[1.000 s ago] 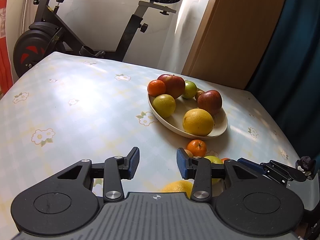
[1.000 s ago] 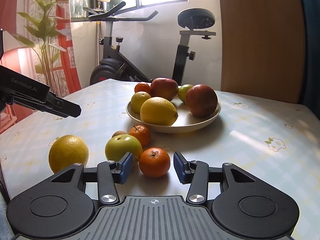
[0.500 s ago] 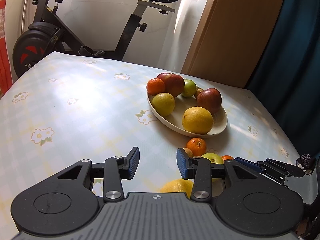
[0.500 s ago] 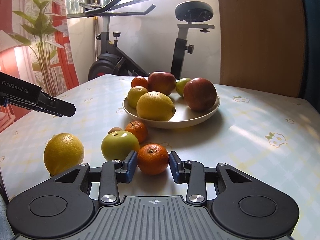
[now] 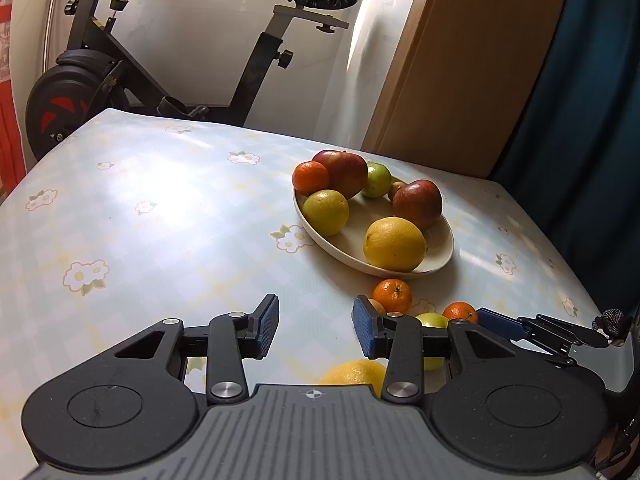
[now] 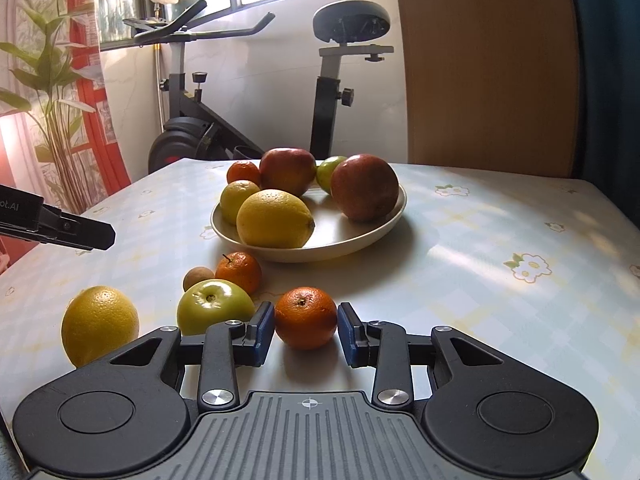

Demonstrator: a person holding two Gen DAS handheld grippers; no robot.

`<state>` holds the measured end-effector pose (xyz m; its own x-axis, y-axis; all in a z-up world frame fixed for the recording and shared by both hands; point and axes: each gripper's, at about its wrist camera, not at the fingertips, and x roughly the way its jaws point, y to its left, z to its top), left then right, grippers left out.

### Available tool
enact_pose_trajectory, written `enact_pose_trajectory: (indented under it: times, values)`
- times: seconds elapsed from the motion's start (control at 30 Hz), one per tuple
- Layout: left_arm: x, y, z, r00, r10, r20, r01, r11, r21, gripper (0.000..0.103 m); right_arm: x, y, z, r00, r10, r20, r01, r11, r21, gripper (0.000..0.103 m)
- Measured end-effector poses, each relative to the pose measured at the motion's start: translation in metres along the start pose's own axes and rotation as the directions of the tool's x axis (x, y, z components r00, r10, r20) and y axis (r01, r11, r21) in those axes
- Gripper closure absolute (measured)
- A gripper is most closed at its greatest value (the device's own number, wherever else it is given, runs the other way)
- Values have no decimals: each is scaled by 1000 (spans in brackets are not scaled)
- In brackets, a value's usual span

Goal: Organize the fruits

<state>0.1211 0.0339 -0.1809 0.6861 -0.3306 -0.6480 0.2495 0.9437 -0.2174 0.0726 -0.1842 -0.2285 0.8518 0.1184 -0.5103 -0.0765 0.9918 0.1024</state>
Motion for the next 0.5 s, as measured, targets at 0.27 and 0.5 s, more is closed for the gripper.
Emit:
enact_pose_trajectory:
  times: [0.27, 0.5]
  values:
    - [0, 0, 0, 1000, 0, 0, 0, 1000, 0, 60, 1, 0, 0, 1000, -4, 1, 4, 1000, -4, 70]
    - [0, 0, 0, 1000, 0, -2, 0, 1000, 1, 60, 6, 3, 2, 1000, -13, -28, 13, 1000, -20, 68]
